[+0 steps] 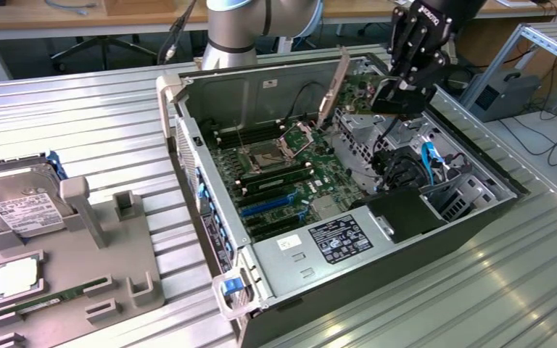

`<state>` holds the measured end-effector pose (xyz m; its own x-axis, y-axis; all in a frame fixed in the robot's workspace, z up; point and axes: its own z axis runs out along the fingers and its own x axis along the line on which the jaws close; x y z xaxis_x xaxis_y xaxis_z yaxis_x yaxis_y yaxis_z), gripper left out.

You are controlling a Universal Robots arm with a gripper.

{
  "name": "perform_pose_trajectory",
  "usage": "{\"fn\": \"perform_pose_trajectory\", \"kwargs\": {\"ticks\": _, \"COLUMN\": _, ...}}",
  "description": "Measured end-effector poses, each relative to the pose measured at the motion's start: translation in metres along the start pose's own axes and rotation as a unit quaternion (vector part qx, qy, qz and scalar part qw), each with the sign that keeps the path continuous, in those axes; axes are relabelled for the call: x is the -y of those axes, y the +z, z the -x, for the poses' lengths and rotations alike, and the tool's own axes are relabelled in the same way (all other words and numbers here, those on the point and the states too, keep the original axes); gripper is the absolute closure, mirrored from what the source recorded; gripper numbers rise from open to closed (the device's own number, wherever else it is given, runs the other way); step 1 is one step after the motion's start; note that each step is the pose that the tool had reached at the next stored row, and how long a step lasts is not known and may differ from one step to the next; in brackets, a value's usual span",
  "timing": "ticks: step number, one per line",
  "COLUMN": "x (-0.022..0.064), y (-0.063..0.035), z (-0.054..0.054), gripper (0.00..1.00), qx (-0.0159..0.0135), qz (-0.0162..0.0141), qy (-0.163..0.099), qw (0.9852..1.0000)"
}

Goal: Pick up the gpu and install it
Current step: 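Insert the gpu into the slot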

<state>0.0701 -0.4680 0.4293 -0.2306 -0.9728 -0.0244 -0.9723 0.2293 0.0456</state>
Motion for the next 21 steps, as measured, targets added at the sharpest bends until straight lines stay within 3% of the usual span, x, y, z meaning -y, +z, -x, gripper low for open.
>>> {"fn": "perform_pose_trajectory", "kwargs": {"ticks": 3, "x": -0.0001, "y": 0.0000, "z": 0.000, "gripper": 0.73, "qx": -0.0015, "qz": 0.0008, "qy": -0.033, "qw": 0.9995}}
{"fn": "perform_pose_trajectory", "kwargs": {"ticks": 6, "x": -0.0001, "y": 0.0000, "z": 0.000, "gripper": 0.73, "qx": -0.0031, "qz": 0.0017, "qy": -0.068, "qw": 0.9977}}
{"fn": "perform_pose_trajectory", "kwargs": {"ticks": 10, "x": -0.0001, "y": 0.0009, "z": 0.000, "gripper": 0.73, "qx": -0.0031, "qz": 0.0017, "qy": -0.072, "qw": 0.9974}}
{"fn": "perform_pose_trajectory", "kwargs": {"ticks": 16, "x": -0.0030, "y": 0.0063, "z": -0.001, "gripper": 0.73, "qx": -0.0026, "qz": -0.0047, "qy": -0.083, "qw": 0.9966}}
{"fn": "perform_pose_trajectory", "kwargs": {"ticks": 21, "x": -0.0079, "y": 0.0109, "z": -0.002, "gripper": 0.73, "qx": -0.0026, "qz": -0.0053, "qy": -0.084, "qw": 0.9965}}
